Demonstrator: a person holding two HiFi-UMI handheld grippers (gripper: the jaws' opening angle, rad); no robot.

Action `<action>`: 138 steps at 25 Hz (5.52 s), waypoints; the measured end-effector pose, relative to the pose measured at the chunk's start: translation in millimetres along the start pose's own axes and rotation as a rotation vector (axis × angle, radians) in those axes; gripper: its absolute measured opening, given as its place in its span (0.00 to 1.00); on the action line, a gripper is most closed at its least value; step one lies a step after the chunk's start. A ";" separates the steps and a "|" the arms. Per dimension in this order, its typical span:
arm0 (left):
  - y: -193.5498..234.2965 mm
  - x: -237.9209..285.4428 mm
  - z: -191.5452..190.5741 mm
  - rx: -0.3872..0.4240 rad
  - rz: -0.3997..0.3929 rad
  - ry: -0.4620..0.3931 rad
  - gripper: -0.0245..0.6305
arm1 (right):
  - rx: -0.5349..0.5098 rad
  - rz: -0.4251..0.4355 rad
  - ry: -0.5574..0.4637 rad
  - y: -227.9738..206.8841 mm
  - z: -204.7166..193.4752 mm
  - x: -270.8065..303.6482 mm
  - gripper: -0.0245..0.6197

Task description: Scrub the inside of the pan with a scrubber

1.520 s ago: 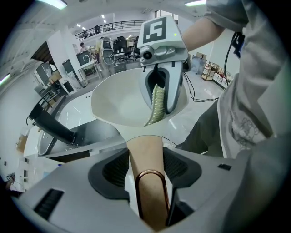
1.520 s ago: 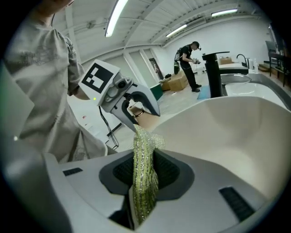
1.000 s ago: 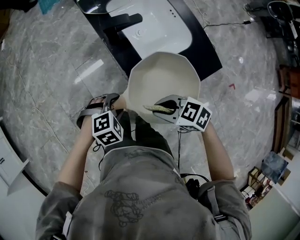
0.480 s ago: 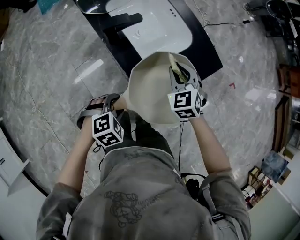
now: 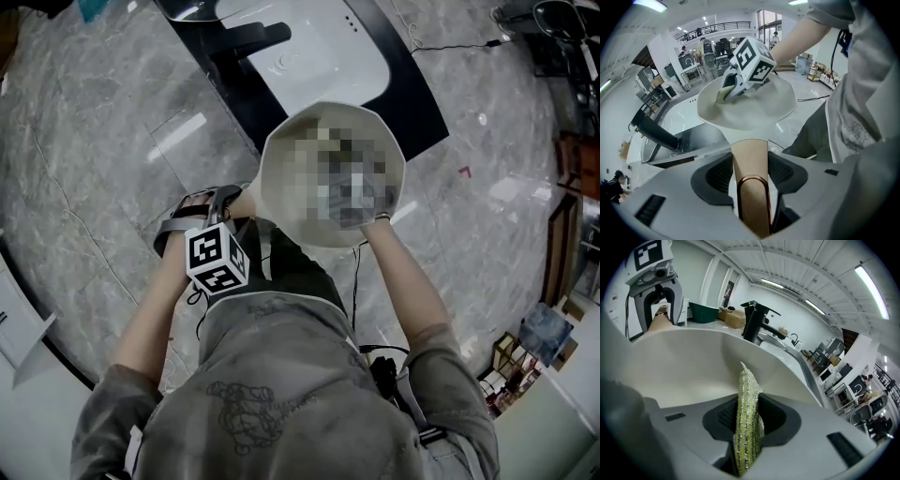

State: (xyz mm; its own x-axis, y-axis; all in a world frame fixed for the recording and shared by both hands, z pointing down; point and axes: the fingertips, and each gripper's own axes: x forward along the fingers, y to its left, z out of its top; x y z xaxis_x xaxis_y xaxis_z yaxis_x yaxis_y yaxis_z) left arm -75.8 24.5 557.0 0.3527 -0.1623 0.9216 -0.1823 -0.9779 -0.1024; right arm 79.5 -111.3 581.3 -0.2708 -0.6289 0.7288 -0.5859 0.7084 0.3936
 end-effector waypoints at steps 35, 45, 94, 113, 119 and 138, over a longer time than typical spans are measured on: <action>5.6 2.8 -3.0 -0.082 0.043 -0.006 0.39 | 0.208 1.044 0.070 126.1 29.4 -143.3 0.17; 6.3 4.2 -2.3 -0.085 0.047 -0.015 0.39 | -0.721 0.422 -0.087 27.8 54.0 -67.6 0.16; 7.6 6.0 -5.9 -0.103 0.037 -0.005 0.39 | 0.244 0.891 0.144 154.4 -16.9 -106.2 0.17; 26.5 -66.2 32.9 -0.133 -0.005 -0.190 0.42 | 0.737 0.301 -0.356 5.9 71.6 -132.7 0.17; 55.9 -115.1 84.8 -0.203 0.090 -0.379 0.42 | 0.733 0.151 -0.467 -41.1 93.4 -172.2 0.17; 120.1 -255.0 215.2 -0.282 0.435 -0.887 0.11 | 0.598 -0.262 -0.733 -140.0 145.4 -339.0 0.17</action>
State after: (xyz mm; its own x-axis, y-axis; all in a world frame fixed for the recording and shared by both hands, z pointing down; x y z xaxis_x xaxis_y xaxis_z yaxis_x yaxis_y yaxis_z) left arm 9.8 -80.0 229.2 0.7350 -0.6460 0.2061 -0.6248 -0.7633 -0.1641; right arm 142.3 -43.8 197.7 -0.3654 -0.9295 0.0510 -0.9307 0.3658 -0.0022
